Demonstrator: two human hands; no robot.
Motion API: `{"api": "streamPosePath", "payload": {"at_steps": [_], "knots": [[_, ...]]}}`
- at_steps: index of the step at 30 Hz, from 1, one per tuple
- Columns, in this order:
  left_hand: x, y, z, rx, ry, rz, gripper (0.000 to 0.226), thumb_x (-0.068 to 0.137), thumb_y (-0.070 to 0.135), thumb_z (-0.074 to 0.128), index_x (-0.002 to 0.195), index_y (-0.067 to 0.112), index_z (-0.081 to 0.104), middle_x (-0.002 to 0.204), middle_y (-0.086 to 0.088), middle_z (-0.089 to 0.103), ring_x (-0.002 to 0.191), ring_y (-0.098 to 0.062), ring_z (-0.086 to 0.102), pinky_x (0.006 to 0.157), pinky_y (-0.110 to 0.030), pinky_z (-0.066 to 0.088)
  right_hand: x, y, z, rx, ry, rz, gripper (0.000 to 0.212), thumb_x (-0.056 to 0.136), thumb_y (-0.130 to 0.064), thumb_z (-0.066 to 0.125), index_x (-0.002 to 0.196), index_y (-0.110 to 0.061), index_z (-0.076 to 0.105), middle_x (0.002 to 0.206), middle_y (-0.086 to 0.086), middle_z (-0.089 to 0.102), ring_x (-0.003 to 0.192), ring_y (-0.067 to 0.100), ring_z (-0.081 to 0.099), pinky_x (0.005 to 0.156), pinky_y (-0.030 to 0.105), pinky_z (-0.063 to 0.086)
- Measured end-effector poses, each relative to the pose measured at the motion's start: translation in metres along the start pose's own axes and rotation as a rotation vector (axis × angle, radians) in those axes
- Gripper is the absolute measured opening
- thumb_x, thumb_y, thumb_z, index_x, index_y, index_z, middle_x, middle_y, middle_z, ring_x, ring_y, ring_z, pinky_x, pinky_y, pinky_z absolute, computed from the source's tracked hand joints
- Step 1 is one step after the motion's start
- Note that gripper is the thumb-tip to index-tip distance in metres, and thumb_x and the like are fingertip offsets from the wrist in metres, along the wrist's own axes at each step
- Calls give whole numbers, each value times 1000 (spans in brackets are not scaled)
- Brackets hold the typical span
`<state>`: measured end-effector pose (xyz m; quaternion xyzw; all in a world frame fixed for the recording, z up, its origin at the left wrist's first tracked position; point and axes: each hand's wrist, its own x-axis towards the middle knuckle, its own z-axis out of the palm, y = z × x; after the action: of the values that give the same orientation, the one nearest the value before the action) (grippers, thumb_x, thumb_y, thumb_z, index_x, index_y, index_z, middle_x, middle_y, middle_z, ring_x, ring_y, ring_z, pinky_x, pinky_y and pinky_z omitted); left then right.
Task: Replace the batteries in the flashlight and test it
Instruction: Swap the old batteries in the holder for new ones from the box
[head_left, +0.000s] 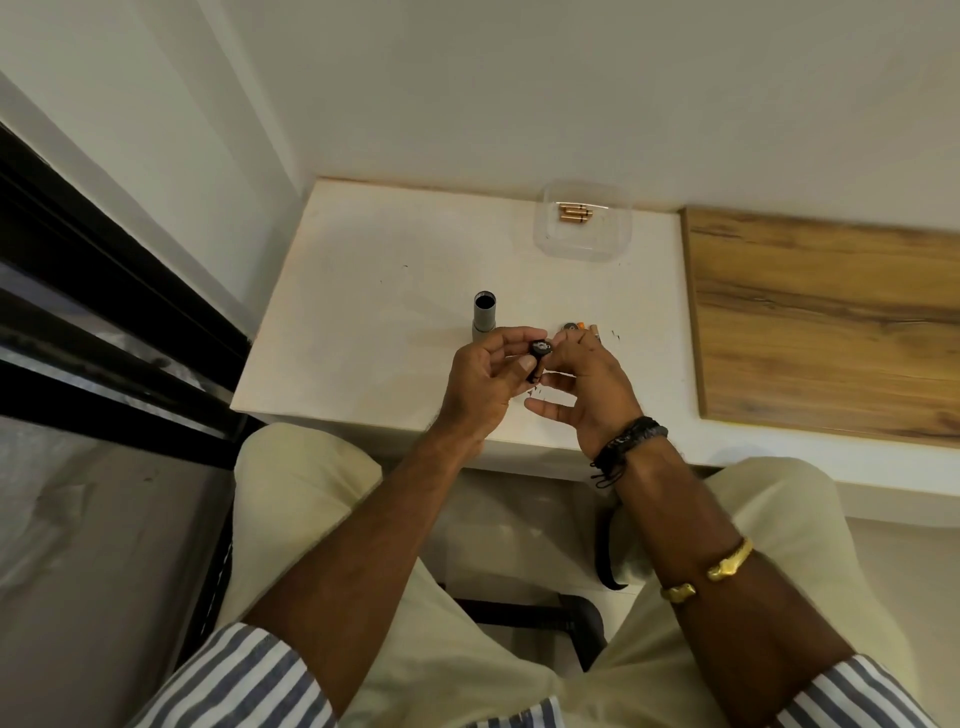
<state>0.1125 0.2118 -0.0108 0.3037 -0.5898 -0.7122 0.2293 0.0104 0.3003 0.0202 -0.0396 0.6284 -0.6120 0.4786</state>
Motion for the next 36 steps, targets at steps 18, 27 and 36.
{"api": "streamPosePath", "payload": {"at_steps": [18,27,36], "knots": [[-1,5,10,33,25,64,27,96,-7,57,115,9,67,104,0,74,93,-15,74,81,-34,61,1,6,6,91,116,-76,20,85,4,44,88,-14,53,94,10,56,90,25,59,72,39,60],[1,7,1,-204,78,-100,25,99,2,56,123,5,64,111,-12,72,100,-28,73,81,-43,62,0,6,-1,-39,51,-198,28,92,4,53,107,-12,69,90,11,65,85,22,65,76,41,63],[2,9,-7,-279,44,-206,26,100,11,58,124,6,65,113,-16,72,100,-31,73,82,-43,61,2,-1,-18,-507,-70,-440,46,89,-4,71,128,-29,67,107,5,66,74,27,73,79,54,63]]}}
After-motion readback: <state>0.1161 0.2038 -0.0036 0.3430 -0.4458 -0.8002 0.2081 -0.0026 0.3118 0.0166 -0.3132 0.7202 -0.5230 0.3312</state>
